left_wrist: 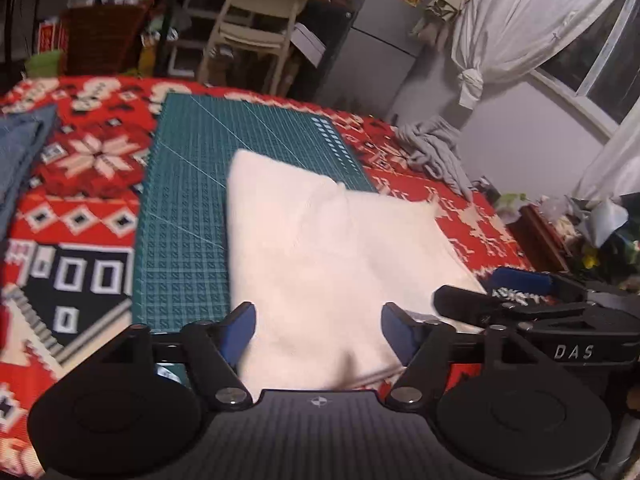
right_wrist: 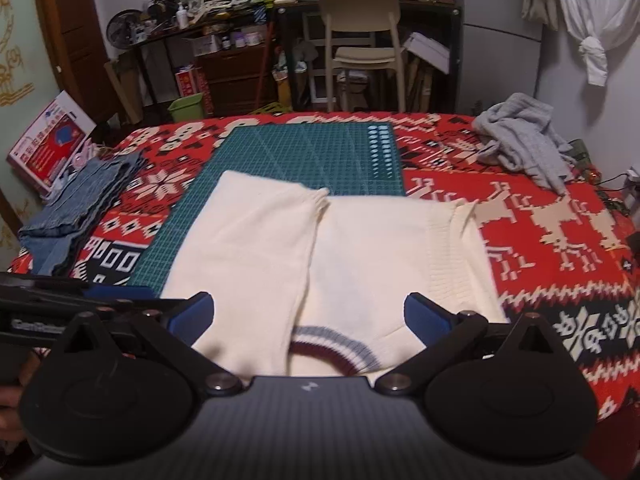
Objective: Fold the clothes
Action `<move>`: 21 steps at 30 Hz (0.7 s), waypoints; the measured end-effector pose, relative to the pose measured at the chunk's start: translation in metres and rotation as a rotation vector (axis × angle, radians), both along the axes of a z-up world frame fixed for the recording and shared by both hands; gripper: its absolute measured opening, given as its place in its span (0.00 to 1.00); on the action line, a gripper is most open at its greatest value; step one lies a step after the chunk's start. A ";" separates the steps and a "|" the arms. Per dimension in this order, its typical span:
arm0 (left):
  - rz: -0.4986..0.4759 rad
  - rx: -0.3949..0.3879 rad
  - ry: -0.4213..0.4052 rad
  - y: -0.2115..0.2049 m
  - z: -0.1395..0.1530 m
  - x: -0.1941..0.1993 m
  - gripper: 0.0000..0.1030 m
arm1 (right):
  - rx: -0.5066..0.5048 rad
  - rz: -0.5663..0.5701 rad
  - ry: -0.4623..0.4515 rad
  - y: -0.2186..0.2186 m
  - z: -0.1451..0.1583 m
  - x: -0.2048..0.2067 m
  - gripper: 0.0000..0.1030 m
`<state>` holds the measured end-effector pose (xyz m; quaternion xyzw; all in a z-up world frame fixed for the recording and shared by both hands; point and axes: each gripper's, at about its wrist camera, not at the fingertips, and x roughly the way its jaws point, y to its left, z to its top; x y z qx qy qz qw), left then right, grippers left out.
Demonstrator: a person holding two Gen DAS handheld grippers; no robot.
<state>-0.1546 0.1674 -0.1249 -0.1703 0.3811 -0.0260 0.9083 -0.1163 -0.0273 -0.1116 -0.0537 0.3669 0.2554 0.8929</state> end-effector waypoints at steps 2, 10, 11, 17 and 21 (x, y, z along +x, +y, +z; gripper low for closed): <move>0.026 0.059 0.024 -0.001 0.003 0.000 0.74 | -0.007 -0.007 -0.013 -0.002 0.003 0.001 0.99; 0.096 0.218 0.051 -0.004 0.013 -0.006 0.80 | -0.040 -0.021 0.009 -0.005 0.009 0.009 0.99; 0.096 0.233 0.042 -0.004 0.015 -0.007 0.80 | -0.049 -0.022 0.011 -0.005 0.010 0.010 0.99; 0.020 0.355 0.003 -0.013 0.028 -0.004 0.82 | -0.062 -0.002 -0.031 -0.003 0.017 0.010 0.99; -0.028 0.392 -0.042 -0.017 0.034 -0.004 0.85 | -0.031 -0.005 -0.086 -0.004 0.027 0.008 0.99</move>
